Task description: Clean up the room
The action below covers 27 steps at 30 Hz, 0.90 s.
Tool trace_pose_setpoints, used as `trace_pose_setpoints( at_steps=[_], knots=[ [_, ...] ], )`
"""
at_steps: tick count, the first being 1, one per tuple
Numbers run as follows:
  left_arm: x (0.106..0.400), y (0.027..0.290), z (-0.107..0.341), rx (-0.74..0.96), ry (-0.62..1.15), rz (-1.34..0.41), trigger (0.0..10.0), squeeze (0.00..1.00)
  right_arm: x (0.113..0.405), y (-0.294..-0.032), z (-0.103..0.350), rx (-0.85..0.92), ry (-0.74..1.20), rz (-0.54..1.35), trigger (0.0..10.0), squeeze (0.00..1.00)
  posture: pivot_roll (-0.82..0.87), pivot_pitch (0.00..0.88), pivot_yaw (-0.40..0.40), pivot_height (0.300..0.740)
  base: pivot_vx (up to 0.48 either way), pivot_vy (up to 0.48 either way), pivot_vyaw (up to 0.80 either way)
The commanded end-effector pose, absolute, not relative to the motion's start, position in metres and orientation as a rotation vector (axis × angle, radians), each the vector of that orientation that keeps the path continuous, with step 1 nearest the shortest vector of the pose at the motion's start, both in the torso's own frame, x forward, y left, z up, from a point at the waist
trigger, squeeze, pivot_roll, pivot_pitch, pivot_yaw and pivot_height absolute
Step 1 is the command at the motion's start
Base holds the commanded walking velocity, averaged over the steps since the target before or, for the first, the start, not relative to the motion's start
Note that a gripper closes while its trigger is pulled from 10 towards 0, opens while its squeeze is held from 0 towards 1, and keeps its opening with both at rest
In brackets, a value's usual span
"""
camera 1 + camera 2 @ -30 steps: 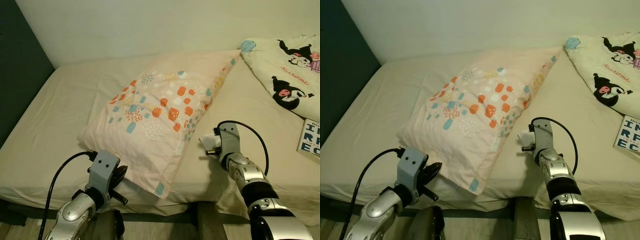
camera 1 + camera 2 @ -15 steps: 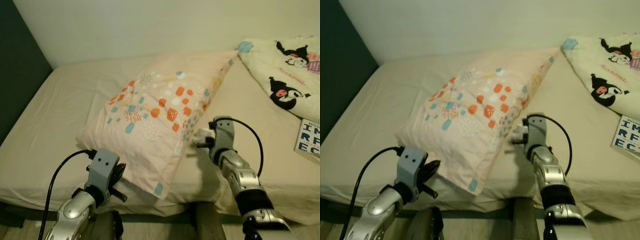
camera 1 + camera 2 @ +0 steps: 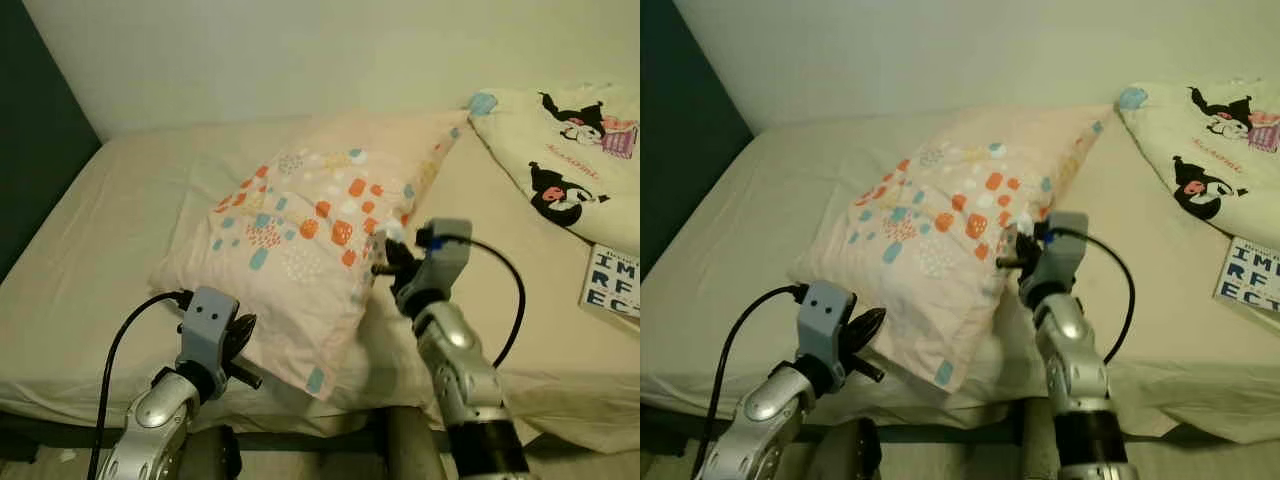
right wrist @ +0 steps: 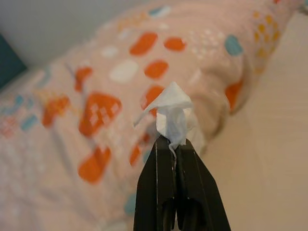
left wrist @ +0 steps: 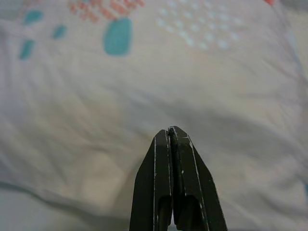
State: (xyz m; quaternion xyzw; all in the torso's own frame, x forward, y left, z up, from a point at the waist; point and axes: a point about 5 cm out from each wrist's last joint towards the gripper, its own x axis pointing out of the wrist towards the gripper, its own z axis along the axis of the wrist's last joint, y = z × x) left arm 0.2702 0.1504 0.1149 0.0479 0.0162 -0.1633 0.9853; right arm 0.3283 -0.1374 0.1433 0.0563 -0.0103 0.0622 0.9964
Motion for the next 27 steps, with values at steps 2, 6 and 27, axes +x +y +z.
trace_pose_setpoints(
  at_steps=[2, 6, 27],
  knots=[
    [0.274, 0.159, 0.107, 0.109, 0.081, -0.221, 10.0, 0.0, 0.325, -0.133, 0.14, 0.026, -0.033, 0.127, 10.0, 0.0, -0.08, 0.108, 0.016, 0.572, 0.0, 0.0, 0.0],
    [0.283, 0.171, 0.111, 0.103, 0.067, -0.04, 10.0, 0.0, 0.321, -0.132, 0.137, -0.075, -0.046, 0.151, 10.0, 0.0, -0.08, 0.102, 0.018, 0.572, 0.0, 0.0, 0.0],
    [0.285, 0.172, 0.112, 0.078, 0.041, 0.045, 10.0, 0.0, 0.311, -0.126, 0.12, -0.022, 0.022, 0.184, 10.0, 0.0, -0.08, 0.11, 0.009, 0.612, 0.0, 0.0, 0.0]
  ],
)
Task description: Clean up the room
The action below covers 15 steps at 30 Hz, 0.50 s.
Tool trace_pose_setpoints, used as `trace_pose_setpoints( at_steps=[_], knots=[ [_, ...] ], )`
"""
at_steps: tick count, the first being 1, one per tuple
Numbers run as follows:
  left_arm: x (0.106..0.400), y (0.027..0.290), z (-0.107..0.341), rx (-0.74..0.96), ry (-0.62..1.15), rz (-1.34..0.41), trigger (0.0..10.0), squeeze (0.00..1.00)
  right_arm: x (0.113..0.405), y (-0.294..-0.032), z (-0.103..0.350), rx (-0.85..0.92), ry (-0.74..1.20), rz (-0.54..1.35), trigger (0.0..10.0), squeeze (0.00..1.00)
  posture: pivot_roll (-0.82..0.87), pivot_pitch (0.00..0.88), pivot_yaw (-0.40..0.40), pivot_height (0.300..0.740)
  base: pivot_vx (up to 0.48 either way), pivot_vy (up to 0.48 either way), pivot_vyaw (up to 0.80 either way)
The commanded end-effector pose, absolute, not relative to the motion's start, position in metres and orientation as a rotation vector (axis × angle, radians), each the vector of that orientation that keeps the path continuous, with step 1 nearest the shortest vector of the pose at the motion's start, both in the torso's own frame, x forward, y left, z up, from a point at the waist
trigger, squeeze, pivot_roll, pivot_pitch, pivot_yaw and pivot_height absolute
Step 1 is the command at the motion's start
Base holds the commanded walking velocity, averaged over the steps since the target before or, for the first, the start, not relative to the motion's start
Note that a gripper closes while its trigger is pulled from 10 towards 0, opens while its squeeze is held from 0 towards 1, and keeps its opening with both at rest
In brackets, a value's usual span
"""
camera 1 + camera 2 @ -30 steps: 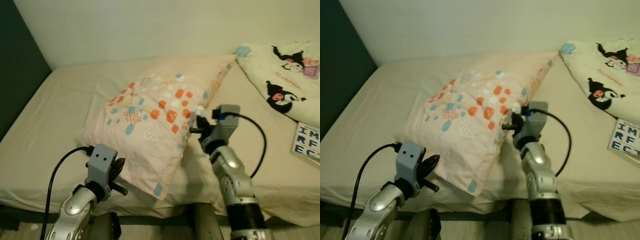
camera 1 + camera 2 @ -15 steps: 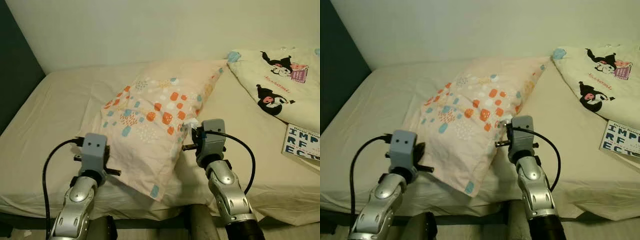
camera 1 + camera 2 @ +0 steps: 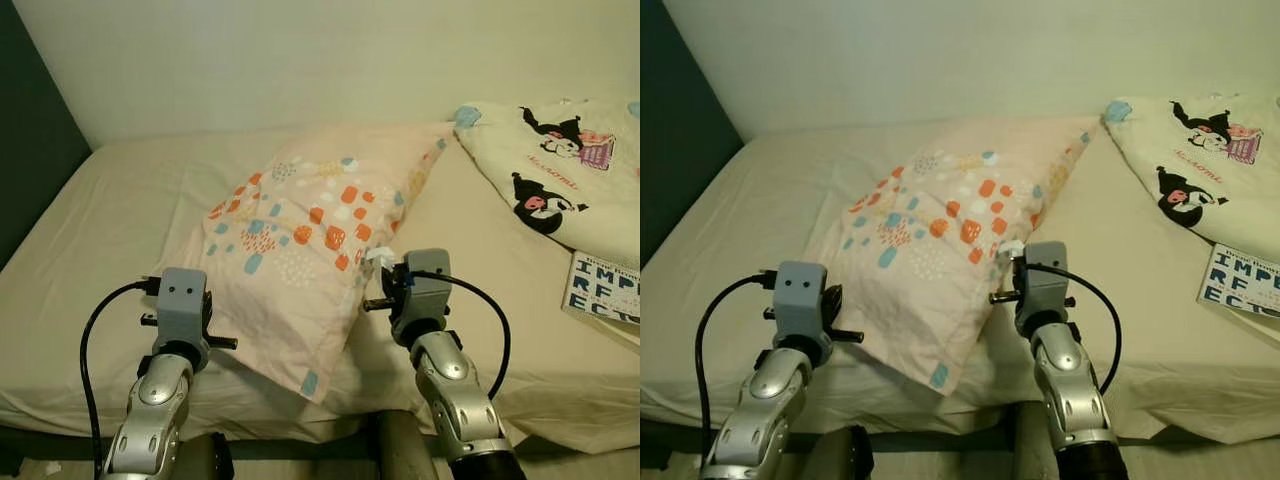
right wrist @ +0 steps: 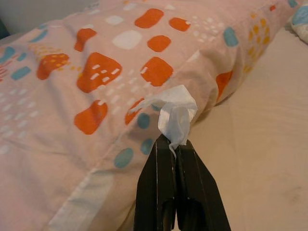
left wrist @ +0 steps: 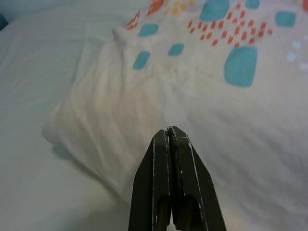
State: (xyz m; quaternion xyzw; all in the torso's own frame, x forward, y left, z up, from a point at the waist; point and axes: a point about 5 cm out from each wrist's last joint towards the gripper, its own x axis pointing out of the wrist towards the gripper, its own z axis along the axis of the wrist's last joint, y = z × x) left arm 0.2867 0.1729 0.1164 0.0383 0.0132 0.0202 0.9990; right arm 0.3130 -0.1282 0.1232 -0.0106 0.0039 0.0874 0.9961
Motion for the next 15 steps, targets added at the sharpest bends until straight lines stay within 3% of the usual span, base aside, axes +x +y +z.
trace_pose_setpoints(
  at_steps=[1, 15],
  knots=[
    [0.2851, 0.1717, 0.112, 0.079, 0.04, 0.043, 10.0, 0.0, 0.3108, -0.1249, 0.1198, -0.019, 0.026, 0.186, 10.0, 0.0, -0.08, 0.11, 0.009, 0.622, 0.0, 0.0, 0.0],
    [0.2859, 0.1706, 0.1111, 0.076, 0.037, 0.039, 10.0, 0.0, 0.311, -0.1251, 0.1177, -0.014, 0.045, 0.188, 10.0, 0.0, -0.08, 0.099, 0.002, 0.679, 0.0, 0.0, 0.0]
  ],
)
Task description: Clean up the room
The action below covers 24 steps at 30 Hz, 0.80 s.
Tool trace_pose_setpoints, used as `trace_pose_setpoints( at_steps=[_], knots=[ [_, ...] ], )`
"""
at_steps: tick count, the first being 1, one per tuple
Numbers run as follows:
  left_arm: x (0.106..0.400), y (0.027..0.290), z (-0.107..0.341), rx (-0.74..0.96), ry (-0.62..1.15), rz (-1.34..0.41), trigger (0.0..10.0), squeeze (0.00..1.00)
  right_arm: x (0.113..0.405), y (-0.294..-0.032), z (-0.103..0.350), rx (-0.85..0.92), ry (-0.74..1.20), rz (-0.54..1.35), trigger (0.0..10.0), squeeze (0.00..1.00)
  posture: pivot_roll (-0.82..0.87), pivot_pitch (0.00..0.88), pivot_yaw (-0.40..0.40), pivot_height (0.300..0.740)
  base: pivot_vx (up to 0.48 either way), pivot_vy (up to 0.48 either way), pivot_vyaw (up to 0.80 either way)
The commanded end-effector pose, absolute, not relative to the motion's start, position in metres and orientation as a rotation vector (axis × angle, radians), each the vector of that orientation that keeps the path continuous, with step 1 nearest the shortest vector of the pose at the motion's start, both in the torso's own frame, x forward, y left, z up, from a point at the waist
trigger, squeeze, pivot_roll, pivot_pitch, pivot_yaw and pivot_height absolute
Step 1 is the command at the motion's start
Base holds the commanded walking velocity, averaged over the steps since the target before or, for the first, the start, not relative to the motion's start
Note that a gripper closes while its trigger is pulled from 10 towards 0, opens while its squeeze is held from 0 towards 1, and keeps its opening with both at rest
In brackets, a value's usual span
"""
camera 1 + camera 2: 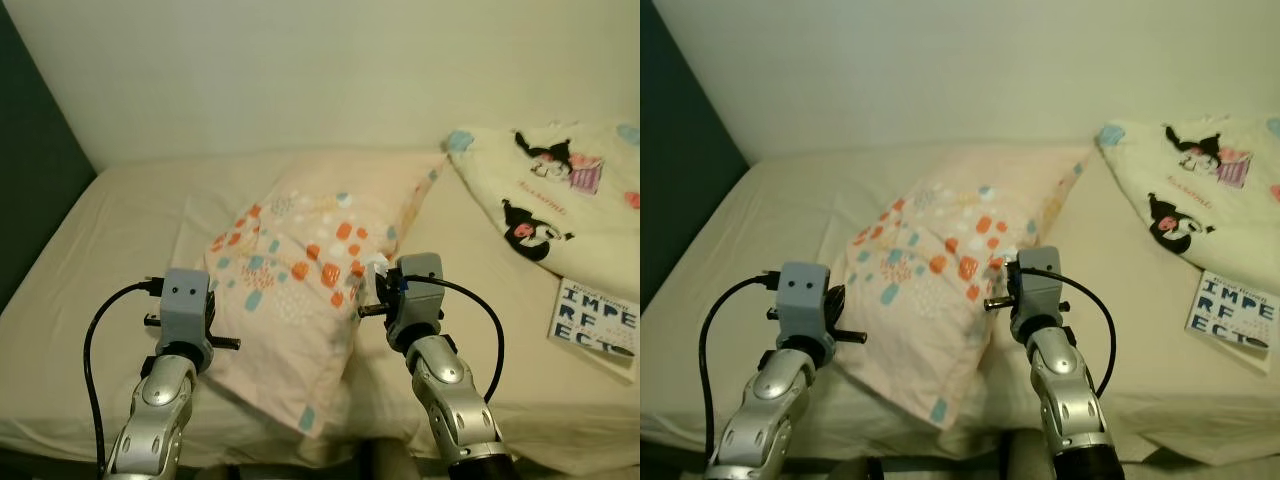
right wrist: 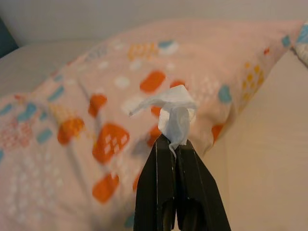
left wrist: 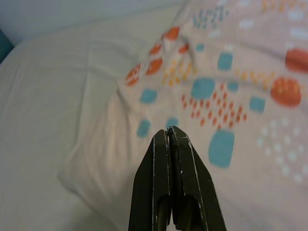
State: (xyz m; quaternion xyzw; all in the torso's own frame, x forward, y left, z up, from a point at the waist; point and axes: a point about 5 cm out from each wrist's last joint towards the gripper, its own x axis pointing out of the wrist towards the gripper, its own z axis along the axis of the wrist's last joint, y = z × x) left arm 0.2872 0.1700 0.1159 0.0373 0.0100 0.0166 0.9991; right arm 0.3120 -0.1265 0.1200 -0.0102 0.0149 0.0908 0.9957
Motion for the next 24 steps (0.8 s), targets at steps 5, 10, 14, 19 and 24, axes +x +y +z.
trace_pose_setpoints(
  at_steps=[5, 10, 14, 19, 24],
  knots=[
    [0.286, 0.1717, 0.1112, 0.077, 0.038, 0.042, 10.0, 0.0, 0.3113, -0.1249, 0.1174, -0.014, 0.051, 0.191, 10.0, 0.0, -0.08, 0.099, 0.002, 0.679, 0.0, 0.0, 0.0],
    [0.2857, 0.1728, 0.1109, 0.079, 0.037, 0.045, 10.0, 0.0, 0.3115, -0.1244, 0.1175, -0.015, 0.054, 0.194, 10.0, 0.0, -0.08, 0.099, 0.002, 0.679, 0.0, 0.0, 0.0],
    [0.2849, 0.1733, 0.1104, 0.078, 0.036, 0.046, 10.0, 0.0, 0.3117, -0.1231, 0.1178, -0.016, 0.053, 0.2, 10.0, 0.0, -0.08, 0.09, -0.005, 0.679, 0.0, 0.0, 0.0],
    [0.2853, 0.1735, 0.1099, 0.078, 0.036, 0.048, 10.0, 0.0, 0.3122, -0.1225, 0.1176, -0.015, 0.054, 0.204, 10.0, 0.0, -0.08, 0.083, -0.011, 0.679, 0.0, 0.0, 0.0],
    [0.2854, 0.1748, 0.1097, 0.077, 0.037, 0.05, 10.0, 0.0, 0.3127, -0.121, 0.1186, -0.012, 0.051, 0.211, 10.0, 0.0, -0.08, 0.079, -0.011, 0.679, 0.0, 0.0, 0.0]
  ],
)
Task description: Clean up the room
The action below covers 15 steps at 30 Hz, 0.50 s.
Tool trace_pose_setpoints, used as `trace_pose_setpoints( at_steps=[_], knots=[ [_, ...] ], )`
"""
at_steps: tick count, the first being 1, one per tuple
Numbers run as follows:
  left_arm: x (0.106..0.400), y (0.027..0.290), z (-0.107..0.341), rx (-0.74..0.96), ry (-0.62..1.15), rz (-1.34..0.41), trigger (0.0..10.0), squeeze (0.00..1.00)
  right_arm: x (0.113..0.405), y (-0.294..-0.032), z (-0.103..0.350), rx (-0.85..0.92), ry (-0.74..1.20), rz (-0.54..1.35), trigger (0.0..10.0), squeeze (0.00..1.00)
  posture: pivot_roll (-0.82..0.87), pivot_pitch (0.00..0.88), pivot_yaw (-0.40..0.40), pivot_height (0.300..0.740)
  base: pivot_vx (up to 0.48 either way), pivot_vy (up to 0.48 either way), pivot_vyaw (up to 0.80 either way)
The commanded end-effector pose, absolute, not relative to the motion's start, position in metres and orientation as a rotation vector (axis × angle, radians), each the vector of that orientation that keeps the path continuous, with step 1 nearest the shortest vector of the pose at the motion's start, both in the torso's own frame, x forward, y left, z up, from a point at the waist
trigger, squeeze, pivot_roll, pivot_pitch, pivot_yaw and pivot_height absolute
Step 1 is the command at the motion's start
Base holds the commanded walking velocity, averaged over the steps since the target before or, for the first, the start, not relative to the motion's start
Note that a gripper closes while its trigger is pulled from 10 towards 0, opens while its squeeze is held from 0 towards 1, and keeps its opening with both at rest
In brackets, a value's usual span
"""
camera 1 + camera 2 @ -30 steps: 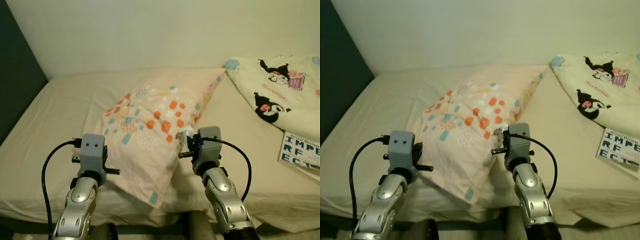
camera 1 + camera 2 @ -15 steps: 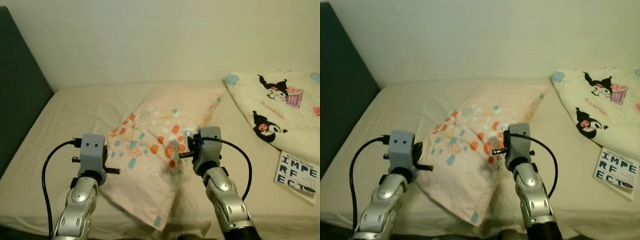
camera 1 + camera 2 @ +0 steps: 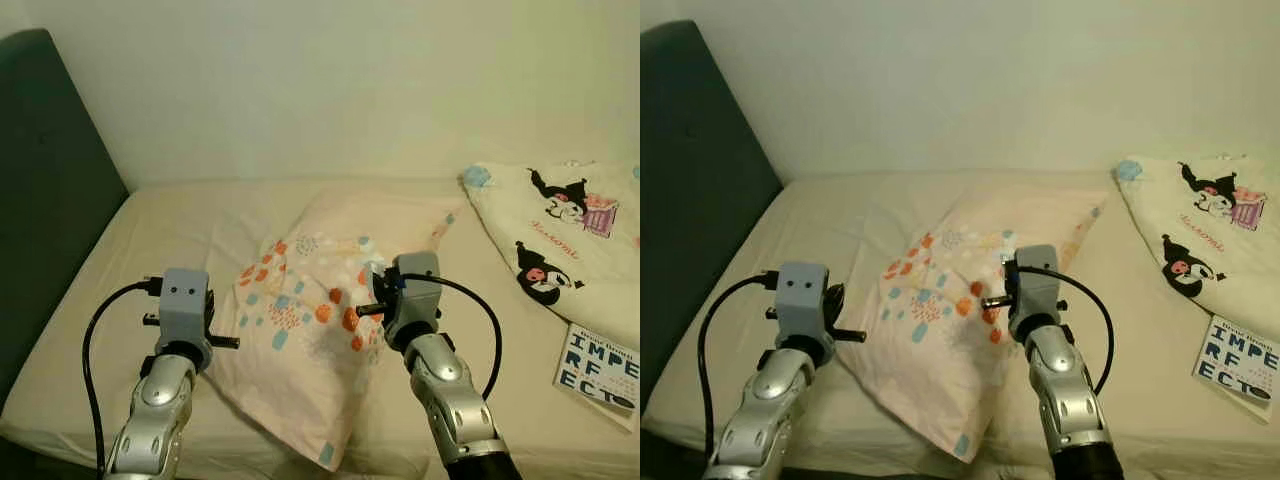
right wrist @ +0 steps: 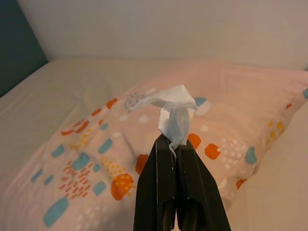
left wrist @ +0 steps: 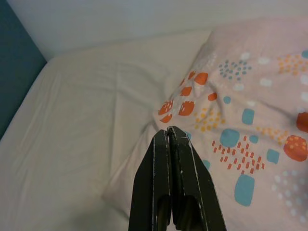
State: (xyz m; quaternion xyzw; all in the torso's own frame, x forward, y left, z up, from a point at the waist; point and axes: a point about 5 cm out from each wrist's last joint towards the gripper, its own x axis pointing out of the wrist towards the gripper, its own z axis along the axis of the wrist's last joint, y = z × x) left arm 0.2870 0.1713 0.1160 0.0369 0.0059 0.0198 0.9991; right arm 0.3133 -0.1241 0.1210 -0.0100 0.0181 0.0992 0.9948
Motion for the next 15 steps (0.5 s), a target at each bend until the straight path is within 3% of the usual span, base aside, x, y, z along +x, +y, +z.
trace_pose_setpoints(
  at_steps=[1, 15],
  knots=[
    [0.2855, 0.1753, 0.1097, 0.077, 0.037, 0.05, 10.0, 0.0, 0.3127, -0.1203, 0.1195, -0.01, 0.045, 0.216, 10.0, 0.0, -0.08, 0.076, -0.012, 0.679, 0.0, 0.0, 0.0],
    [0.2878, 0.1734, 0.1056, 0.087, 0.063, 0.046, 10.0, 0.0, 0.3125, -0.1179, 0.1119, -0.039, 0.087, 0.251, 10.0, 0.0, -0.08, 0.078, -0.003, 0.708, 0.0, 0.0, 0.0]
  ],
)
